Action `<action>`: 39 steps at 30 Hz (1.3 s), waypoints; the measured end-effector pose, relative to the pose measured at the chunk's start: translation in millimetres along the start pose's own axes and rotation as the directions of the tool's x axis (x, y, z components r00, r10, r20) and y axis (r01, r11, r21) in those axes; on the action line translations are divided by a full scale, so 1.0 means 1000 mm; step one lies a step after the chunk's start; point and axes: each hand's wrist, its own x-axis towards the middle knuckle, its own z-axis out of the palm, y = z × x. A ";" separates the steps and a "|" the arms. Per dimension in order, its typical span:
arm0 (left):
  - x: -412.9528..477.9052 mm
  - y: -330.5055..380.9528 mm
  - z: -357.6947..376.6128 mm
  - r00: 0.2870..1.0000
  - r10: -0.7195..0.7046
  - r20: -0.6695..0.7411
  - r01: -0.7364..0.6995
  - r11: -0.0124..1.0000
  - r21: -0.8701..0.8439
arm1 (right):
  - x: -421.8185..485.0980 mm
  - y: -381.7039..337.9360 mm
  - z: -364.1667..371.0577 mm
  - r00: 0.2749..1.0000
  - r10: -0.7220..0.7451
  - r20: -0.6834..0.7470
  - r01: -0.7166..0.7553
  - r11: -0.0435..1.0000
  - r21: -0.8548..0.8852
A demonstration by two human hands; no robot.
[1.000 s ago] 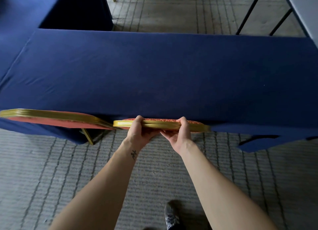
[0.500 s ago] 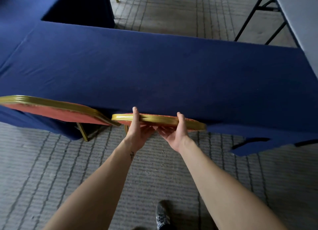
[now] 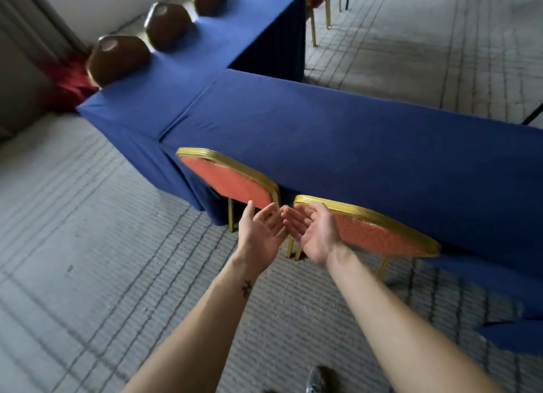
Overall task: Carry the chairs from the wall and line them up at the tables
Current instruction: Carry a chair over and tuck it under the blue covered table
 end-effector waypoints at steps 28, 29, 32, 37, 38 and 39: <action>-0.360 0.356 -0.323 0.681 0.729 -0.064 -0.710 0.637 -0.302 | -0.227 0.303 0.466 0.712 0.205 0.671 0.063 0.934 -0.352; -0.366 0.364 -0.329 0.676 0.734 -0.064 -0.714 0.632 -0.302 | -0.230 0.313 0.475 0.705 0.208 0.678 0.053 0.938 -0.342; -0.372 0.393 -0.351 0.672 0.738 -0.058 -0.717 0.629 -0.301 | -0.228 0.337 0.505 0.698 0.202 0.688 0.053 0.942 -0.330; -0.349 0.457 -0.384 0.659 0.751 -0.043 -0.729 0.622 -0.286 | -0.191 0.366 0.564 0.686 0.203 0.699 0.043 0.948 -0.317; -0.344 0.466 -0.388 0.653 0.756 -0.050 -0.735 0.617 -0.281 | -0.183 0.369 0.573 0.688 0.198 0.698 0.048 0.948 -0.316; -0.331 0.486 -0.393 0.650 0.758 -0.051 -0.738 0.614 -0.281 | -0.165 0.375 0.592 0.685 0.197 0.701 0.048 0.949 -0.313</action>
